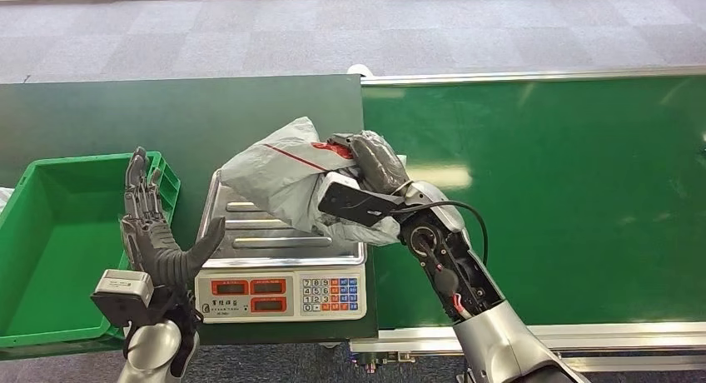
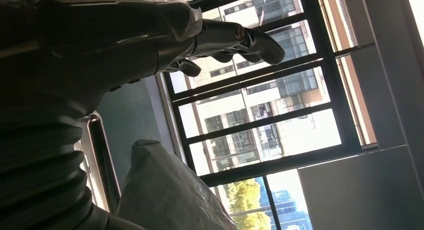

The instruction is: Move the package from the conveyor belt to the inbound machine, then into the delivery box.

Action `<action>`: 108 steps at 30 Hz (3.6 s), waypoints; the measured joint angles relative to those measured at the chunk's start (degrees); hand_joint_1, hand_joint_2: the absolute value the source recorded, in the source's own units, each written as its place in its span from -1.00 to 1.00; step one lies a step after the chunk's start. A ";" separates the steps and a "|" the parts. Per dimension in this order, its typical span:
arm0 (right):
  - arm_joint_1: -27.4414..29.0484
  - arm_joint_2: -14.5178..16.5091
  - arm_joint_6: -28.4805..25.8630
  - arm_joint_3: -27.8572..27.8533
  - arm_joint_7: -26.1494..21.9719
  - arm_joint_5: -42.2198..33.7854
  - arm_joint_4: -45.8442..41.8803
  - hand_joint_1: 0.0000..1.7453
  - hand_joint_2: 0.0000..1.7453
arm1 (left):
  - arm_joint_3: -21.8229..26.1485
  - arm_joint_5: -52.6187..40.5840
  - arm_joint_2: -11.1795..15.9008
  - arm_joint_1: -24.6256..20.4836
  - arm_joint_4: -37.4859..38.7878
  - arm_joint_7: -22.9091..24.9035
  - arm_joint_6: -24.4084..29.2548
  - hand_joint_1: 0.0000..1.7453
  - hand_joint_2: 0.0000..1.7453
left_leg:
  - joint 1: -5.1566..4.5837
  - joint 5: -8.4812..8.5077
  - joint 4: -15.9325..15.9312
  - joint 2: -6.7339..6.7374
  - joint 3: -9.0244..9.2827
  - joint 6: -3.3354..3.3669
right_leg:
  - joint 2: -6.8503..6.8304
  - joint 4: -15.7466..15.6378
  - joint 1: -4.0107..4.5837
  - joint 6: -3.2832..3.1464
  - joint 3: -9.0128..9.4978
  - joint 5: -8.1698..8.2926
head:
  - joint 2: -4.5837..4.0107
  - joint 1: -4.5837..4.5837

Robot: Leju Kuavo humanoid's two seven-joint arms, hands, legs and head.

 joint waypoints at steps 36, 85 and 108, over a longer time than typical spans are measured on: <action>10.56 1.20 -9.23 -9.44 -4.49 -24.91 -11.91 -1.00 1.00 | -1.15 -8.89 -0.54 -1.83 0.85 5.46 -2.90 -1.00 1.00 | 0.00 0.00 0.02 -0.03 0.06 0.00 | -0.01 -0.04 0.00 0.00 -0.04 0.01 | 0.00 0.00; 35.55 -1.09 -17.77 -7.13 -5.31 -17.29 -38.67 -1.00 1.00 | -3.93 -32.90 -6.41 -26.71 43.23 19.56 -7.56 1.00 1.00 | 0.00 0.01 0.01 0.01 0.18 0.01 | 0.03 -0.03 0.00 -0.05 0.11 0.05 | 0.00 -0.01; 41.92 -2.38 -20.95 -9.31 -4.29 -16.54 -38.81 -1.00 1.00 | 22.82 -30.10 5.36 -16.19 9.21 18.00 12.38 0.89 1.00 | 0.02 0.01 -0.04 0.06 0.00 0.00 | 0.05 -0.02 0.02 -0.07 -0.07 0.02 | 0.00 0.01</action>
